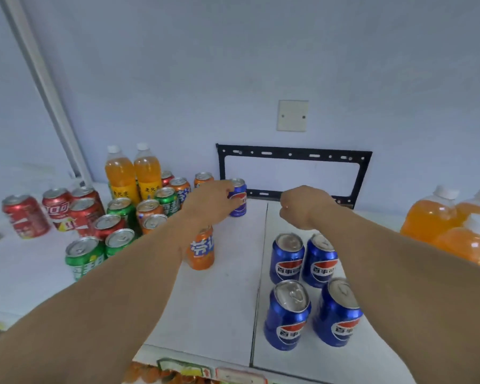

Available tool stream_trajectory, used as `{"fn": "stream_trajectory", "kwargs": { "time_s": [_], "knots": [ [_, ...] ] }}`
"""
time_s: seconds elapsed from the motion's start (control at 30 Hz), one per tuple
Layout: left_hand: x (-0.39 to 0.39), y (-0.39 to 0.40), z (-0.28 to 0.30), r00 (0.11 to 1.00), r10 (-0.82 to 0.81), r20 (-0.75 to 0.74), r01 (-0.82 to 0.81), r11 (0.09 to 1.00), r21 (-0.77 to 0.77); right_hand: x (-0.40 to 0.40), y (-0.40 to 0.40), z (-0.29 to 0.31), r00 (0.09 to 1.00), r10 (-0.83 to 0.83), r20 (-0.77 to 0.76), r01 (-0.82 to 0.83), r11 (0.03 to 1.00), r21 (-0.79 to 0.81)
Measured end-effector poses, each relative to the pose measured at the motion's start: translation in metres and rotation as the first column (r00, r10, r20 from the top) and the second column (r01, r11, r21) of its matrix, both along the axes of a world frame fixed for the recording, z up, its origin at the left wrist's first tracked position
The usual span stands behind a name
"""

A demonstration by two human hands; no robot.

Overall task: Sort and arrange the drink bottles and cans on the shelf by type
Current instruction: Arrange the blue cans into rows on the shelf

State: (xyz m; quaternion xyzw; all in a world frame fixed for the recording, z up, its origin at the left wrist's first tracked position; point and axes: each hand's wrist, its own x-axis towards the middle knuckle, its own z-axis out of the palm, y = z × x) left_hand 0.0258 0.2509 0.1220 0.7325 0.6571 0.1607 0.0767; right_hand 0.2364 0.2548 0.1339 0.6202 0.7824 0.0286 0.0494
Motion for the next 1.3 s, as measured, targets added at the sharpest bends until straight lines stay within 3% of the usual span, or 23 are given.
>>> {"fn": "stream_trajectory", "kwargs": {
  "time_s": [0.13, 0.37, 0.73, 0.9, 1.0, 1.17, 1.3],
  "knots": [
    [-0.031, 0.036, -0.006, 0.992, 0.121, 0.044, -0.117, 0.990, -0.077, -0.037, 0.045, -0.014, 0.985, 0.034, -0.167, -0.044, 0.997, -0.057],
    [-0.058, 0.102, -0.028, 0.963, 0.222, 0.152, -0.180, 0.952, -0.249, -0.074, 0.120, -0.043, 0.895, -0.084, -0.438, 0.014, 0.987, -0.160],
    [-0.062, 0.154, -0.058, 0.959, 0.265, 0.099, -0.215, 0.912, -0.350, -0.104, 0.183, -0.083, 0.779, -0.208, -0.591, 0.038, 0.957, -0.288],
    [-0.065, 0.158, -0.064, 0.966, 0.236, 0.107, -0.185, 0.916, -0.356, -0.102, 0.187, -0.099, 0.691, -0.241, -0.682, 0.076, 0.962, -0.264],
    [-0.067, 0.157, -0.065, 0.958, 0.227, 0.176, -0.160, 0.931, -0.328, -0.090, 0.184, -0.096, 0.579, -0.299, -0.758, 0.083, 0.947, -0.311],
    [-0.057, 0.157, -0.048, 0.866, 0.230, 0.444, -0.073, 0.937, -0.342, -0.046, 0.164, -0.074, 0.280, -0.473, -0.836, 0.084, 0.879, -0.469],
    [-0.031, 0.153, -0.037, 0.826, 0.166, 0.539, -0.029, 0.967, -0.253, 0.003, 0.141, -0.056, 0.202, -0.505, -0.839, 0.077, 0.862, -0.501]
  ]
}}
